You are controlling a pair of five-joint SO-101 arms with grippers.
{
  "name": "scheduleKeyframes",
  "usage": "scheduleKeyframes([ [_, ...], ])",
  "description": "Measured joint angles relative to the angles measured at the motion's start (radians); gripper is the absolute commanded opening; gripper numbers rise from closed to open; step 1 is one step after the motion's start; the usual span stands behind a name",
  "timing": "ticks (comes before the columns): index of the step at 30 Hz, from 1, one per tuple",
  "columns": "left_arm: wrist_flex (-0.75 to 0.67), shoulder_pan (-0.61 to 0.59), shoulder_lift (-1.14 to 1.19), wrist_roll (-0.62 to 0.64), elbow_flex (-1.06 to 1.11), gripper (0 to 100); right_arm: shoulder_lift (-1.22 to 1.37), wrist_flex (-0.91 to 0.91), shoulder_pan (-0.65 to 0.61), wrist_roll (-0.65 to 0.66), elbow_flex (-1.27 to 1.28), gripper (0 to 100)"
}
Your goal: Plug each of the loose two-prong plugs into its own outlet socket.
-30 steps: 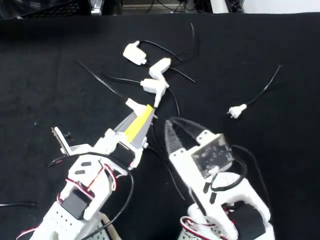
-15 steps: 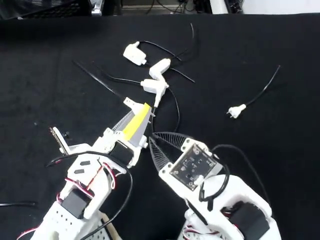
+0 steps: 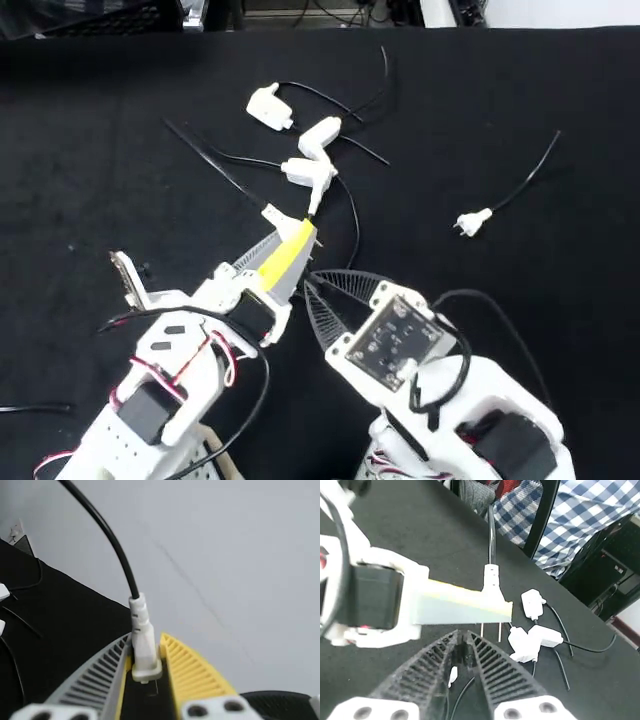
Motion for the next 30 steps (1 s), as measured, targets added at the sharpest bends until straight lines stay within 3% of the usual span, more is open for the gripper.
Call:
scheduleKeyframes([
  [8,0.404,0.075,-0.002,-0.005,-0.272,3,0.115,0.003,0.060,0.000,-0.048,1.2],
  [26,0.393,0.075,0.000,-0.005,-0.275,3,0.114,-0.164,0.081,0.015,0.106,1.2],
  [30,0.445,0.075,0.000,0.031,-0.279,3,0.114,-0.218,0.121,0.038,0.161,1.2],
])
